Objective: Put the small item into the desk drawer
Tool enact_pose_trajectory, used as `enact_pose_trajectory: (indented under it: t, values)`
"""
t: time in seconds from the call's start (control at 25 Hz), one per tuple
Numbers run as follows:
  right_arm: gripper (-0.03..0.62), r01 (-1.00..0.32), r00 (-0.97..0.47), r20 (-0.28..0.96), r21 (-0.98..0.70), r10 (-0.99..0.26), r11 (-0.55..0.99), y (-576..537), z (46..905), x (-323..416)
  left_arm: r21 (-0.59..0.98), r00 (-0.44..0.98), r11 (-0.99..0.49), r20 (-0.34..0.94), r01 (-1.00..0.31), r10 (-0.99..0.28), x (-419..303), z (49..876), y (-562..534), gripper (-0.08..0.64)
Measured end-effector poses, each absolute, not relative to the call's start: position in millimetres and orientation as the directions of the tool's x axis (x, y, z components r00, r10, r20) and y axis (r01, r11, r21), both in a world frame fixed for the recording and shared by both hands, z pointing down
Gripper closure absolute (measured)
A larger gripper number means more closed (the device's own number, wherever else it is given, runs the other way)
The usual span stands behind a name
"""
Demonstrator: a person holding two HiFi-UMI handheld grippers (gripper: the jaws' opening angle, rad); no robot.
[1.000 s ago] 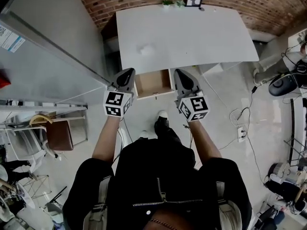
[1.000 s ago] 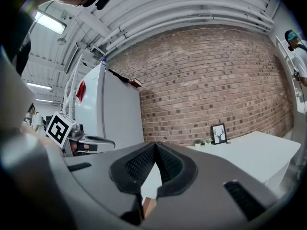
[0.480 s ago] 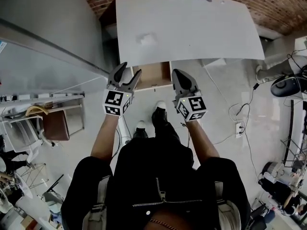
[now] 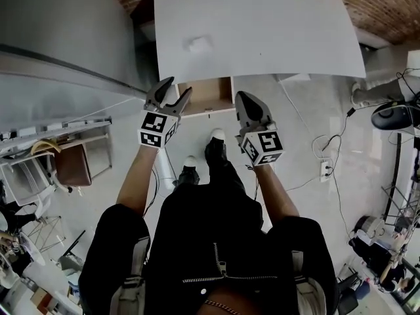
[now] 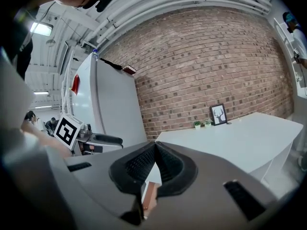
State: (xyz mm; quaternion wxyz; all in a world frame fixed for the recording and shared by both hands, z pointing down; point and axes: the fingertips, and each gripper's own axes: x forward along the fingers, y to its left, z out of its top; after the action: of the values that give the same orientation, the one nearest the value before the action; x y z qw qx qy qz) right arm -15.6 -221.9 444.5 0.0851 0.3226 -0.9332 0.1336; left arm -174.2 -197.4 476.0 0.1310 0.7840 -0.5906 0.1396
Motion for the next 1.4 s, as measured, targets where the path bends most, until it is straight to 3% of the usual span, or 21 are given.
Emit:
enact_pose_trajectory:
  t: [0.92, 1.4]
  values:
    - [0.586, -0.535, -0.832, 0.306, -0.226, -0.463, 0.814, -269, 468, -7, -0.027, 0.180, -0.226, 0.513, -0.974, -0.839, -185, 531, -275, 0.308]
    - [0.586, -0.591, -0.797, 0.325, -0.251, -0.509, 0.767, -278, 479, -16, -0.053, 0.225, -0.305, 0.557, -0.951, -0.799, -205, 561, -318, 0.308]
